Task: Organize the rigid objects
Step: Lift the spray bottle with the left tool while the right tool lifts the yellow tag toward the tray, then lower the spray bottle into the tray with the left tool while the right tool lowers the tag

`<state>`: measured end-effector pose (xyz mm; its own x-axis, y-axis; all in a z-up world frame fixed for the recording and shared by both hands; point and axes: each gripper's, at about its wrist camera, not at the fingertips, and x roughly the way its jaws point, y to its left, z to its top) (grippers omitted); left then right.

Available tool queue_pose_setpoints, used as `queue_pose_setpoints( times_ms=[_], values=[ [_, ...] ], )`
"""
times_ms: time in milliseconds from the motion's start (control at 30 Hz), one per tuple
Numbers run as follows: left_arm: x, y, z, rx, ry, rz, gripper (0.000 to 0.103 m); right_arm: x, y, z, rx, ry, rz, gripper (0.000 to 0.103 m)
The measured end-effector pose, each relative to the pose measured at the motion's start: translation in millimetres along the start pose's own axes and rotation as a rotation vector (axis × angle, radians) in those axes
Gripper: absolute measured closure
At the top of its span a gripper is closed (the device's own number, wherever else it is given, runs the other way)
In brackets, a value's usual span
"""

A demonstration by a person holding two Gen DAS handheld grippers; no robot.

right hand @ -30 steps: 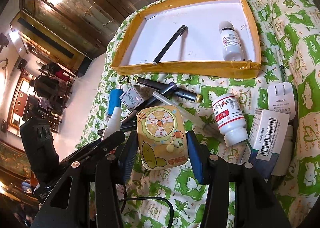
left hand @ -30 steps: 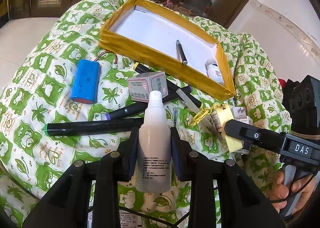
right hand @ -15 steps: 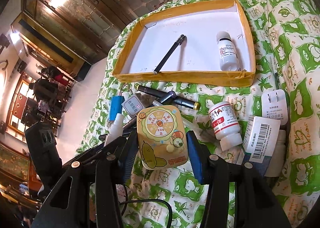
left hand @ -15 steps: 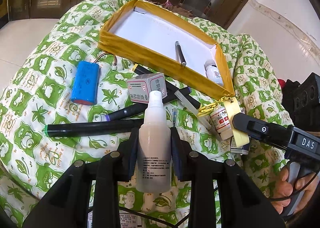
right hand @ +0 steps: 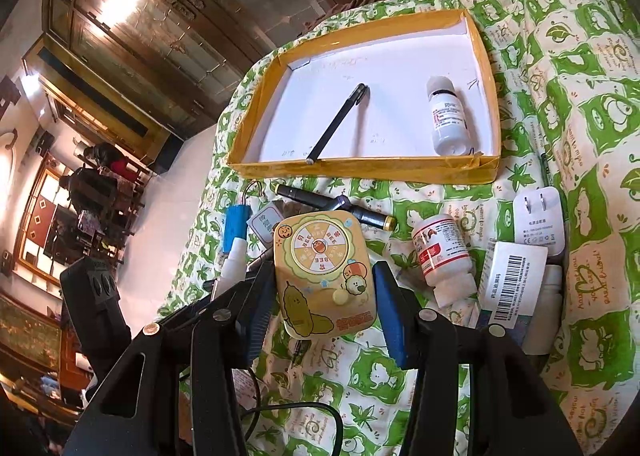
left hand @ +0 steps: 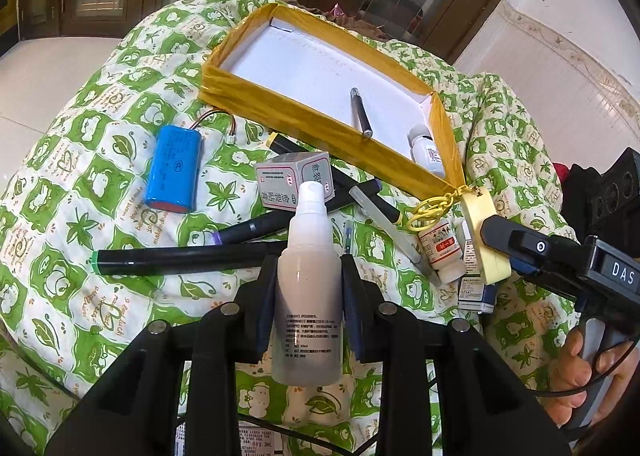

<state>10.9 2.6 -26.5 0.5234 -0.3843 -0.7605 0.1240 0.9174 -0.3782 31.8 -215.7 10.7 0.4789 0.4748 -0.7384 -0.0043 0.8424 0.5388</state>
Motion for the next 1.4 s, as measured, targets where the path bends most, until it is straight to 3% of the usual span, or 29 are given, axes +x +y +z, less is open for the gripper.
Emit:
queue_pose_setpoints(
  times_ms=[300,933,1400],
  values=[
    [-3,1,2,-0.022,-0.002,-0.015,0.076,-8,-1,4,0.000,-0.036,-0.011,0.059],
    [-4,-21,25,0.063,-0.017,-0.018,0.076,-17,-7,17,0.033,-0.081,-0.010,0.059],
    [-11,-33,65,0.111,-0.057,-0.015,0.076,-25,-7,37,0.073,-0.123,0.014,0.059]
  ],
)
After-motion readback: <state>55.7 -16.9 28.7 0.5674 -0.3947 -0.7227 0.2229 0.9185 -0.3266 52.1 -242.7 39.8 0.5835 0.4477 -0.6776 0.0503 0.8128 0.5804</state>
